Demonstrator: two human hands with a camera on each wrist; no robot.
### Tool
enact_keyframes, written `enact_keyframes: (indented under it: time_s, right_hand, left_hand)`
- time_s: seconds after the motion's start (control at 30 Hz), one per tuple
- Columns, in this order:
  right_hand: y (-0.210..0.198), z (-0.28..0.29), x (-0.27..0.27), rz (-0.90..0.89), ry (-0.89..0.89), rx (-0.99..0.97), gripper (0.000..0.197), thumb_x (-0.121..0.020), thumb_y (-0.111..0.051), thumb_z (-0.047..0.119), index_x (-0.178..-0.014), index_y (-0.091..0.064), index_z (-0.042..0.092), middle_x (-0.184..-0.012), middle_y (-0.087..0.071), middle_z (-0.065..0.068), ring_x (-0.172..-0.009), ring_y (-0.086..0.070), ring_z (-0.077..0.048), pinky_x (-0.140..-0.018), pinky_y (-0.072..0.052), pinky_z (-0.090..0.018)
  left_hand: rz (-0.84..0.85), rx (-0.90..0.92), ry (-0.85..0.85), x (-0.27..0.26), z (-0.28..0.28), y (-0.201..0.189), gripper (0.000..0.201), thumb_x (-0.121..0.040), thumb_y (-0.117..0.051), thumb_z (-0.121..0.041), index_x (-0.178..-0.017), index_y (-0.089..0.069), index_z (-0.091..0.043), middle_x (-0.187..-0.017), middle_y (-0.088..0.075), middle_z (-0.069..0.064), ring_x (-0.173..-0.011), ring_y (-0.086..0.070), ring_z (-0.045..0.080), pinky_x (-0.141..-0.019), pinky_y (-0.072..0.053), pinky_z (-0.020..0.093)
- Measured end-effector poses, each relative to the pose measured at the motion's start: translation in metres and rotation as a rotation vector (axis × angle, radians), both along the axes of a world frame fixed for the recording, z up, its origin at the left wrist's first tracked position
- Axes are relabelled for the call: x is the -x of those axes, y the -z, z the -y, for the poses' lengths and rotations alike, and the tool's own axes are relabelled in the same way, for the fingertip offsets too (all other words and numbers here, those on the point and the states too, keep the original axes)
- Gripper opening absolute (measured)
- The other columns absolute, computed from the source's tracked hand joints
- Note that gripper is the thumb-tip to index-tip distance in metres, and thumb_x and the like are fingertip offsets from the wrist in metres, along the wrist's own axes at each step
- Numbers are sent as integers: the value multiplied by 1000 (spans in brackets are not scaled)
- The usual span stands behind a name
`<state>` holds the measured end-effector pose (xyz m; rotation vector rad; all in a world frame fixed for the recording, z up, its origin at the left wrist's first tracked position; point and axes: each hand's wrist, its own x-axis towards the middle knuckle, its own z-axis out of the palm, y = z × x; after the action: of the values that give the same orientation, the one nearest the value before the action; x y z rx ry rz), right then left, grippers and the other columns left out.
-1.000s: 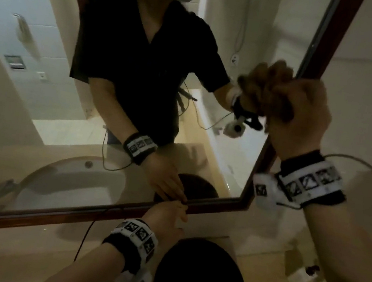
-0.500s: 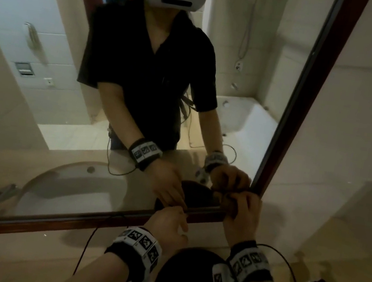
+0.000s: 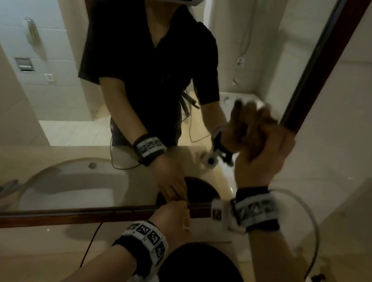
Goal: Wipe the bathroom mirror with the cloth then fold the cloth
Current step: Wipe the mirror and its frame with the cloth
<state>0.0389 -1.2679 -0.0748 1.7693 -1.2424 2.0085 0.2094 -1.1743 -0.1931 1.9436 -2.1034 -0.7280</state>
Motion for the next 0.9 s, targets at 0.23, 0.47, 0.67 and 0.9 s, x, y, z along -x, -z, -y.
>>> enact_keyframes:
  time_s: [0.23,0.47,0.67,0.9]
  right_hand:
    - [193,-42,8,-273,-94,-466,36,-65,-51,-9,-96,-52,9,-102,-45,-8,-93,-48,-34,-76,-50,-53]
    - [5,-14,8,-97,-93,51,28,-74,-57,3,-100,-55,12,-106,-52,-13,-94,-53,-28,-77,-47,-28]
    - [-164,3,-16,126,-96,325,22,-83,-54,12,-87,-64,-7,-93,-58,-23,-86,-59,-34,-76,-47,-24]
    - [53,-25,-4,-126,-81,-174,29,-79,-57,12,-107,-59,21,-106,-52,-12,-91,-54,-32,-77,-48,-36]
  left_hand:
    - [35,50,27,0,2,7,51,-65,-49,-41,-101,-66,-9,-108,-59,1,-101,-56,17,-81,-46,26]
    - [-4,-60,-5,-2,7,4,19,-80,-67,-26,-96,-58,-20,-115,-55,-4,-110,-56,15,-97,-48,34]
    - [-47,-62,-17,0,4,-5,27,-79,-67,-33,-98,-56,-17,-119,-57,-3,-111,-56,14,-95,-48,32]
    - [-108,-95,13,-4,7,-6,35,-79,-65,-35,-106,-58,-14,-125,-56,1,-120,-54,16,-105,-39,27]
